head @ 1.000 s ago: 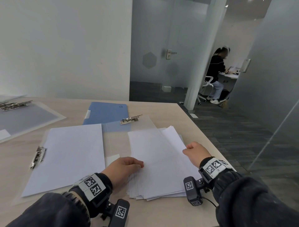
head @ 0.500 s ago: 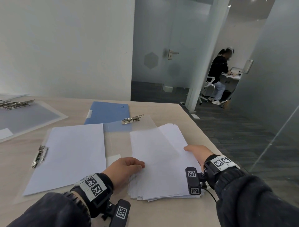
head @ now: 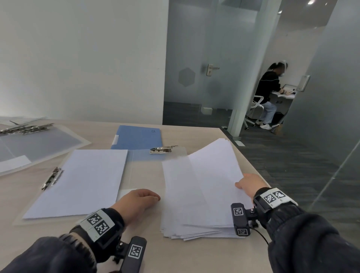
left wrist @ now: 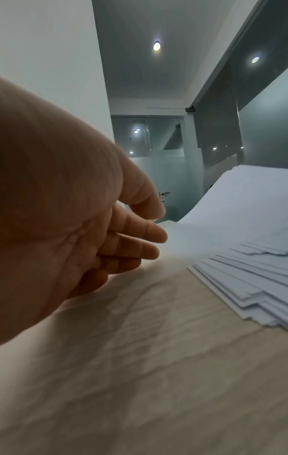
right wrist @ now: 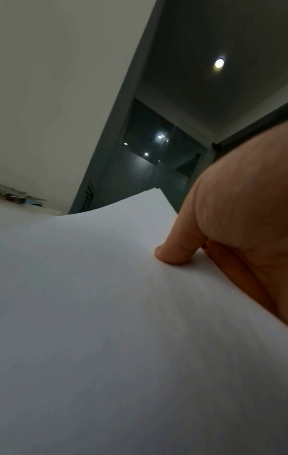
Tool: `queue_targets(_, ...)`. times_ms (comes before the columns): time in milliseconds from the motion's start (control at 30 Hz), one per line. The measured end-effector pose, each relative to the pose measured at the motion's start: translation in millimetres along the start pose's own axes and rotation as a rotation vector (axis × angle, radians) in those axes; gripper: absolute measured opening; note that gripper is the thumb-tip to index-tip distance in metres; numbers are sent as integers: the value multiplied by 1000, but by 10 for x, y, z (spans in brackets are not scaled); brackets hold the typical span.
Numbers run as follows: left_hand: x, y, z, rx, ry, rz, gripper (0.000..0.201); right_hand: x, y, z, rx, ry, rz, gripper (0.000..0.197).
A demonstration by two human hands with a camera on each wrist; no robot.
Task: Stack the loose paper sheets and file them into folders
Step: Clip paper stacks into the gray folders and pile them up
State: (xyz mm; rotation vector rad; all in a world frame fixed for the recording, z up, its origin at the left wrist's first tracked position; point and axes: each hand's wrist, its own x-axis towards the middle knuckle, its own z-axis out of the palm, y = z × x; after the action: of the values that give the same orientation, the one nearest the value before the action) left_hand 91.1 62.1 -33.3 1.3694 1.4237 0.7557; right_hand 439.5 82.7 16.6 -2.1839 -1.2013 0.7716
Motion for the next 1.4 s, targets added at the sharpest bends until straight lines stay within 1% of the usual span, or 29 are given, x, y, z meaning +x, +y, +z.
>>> queue_targets(33, -10, -2, -37, 5, 16, -1, 14, -33, 17, -28, -148, 32, -71, 42)
queue_targets(67, -23, 3, -67, 10, 27, -5, 13, -42, 26, -73, -131, 73, -96, 41)
queue_targets(100, -25, 4, -93, 18, 31, -7, 13, -57, -4, -120, 88, 132, -77, 38)
queue_targets(133, -29, 11, -113, 30, 31, -13, 12, -55, 25, -153, 249, 237, -95, 32)
queue_targets(167, -25, 19, -128, 42, 30, -17, 11, -55, 54, -173, 254, 344, -117, 25)
queue_targets(200, -21, 33, -138, 50, 30, -25, 11, -102, 27, -192, 291, 411, -115, 19)
queue_targets(233, -16, 45, -143, 54, 26, -30, 11, -138, 12, -191, 356, 441, -125, 17)
queue_targets(333, -19, 126, -154, 42, 10, -8, 15, -237, -64, -178, 485, 453, -244, 23)
queue_targets(433, -31, 238, -188, 61, 26, 47, 13, -287, -151, -178, 550, 461, -311, 24)
queue_targets(633, -55, 357, -228, 86, 42, 96, 13, -319, -302, -256, 687, 593, -404, 20)
queue_targets(667, -60, 371, -231, 81, 54, 115, 13, -328, -322, -267, 702, 596, -410, 18)
queue_targets(767, -56, 455, -245, 52, 123, 204, 18, -351, -363, -176, 740, 488, -440, 16)
queue_targets(833, -47, 553, -259, 27, 163, 262, 29, -348, -371, -43, 760, 381, -445, 19)
queue_targets(933, -10, 733, -303, -56, 193, 320, 53, -441, -442, 165, 751, 213, -478, 28)
queue_targets(967, 9, 787, -321, -99, 194, 327, 58, -475, -473, 230, 747, 157, -499, 30)
queue_targets(1000, 36, 837, -336, -156, 194, 331, 60, -512, -508, 290, 750, 103, -516, 29)
queue_targets(1033, 53, 883, -347, -223, 195, 333, 55, -550, -539, 343, 761, 47, -532, 29)
queue_targets(1100, 65, 962, -358, -333, 223, 338, 36, -587, -575, 432, 784, -30, -552, 29)
queue_targets(1167, 60, 1006, -363, -386, 260, 348, 18, -593, -603, 479, 784, -59, -564, 29)
queue_targets(1200, 46, 1014, -367, -401, 264, 363, 12, -593, -619, 484, 787, -67, -570, 29)
queue_targets(1400, -14, 976, -397, -394, 223, 458, 11, -579, -691, 457, 856, -82, -572, 27)
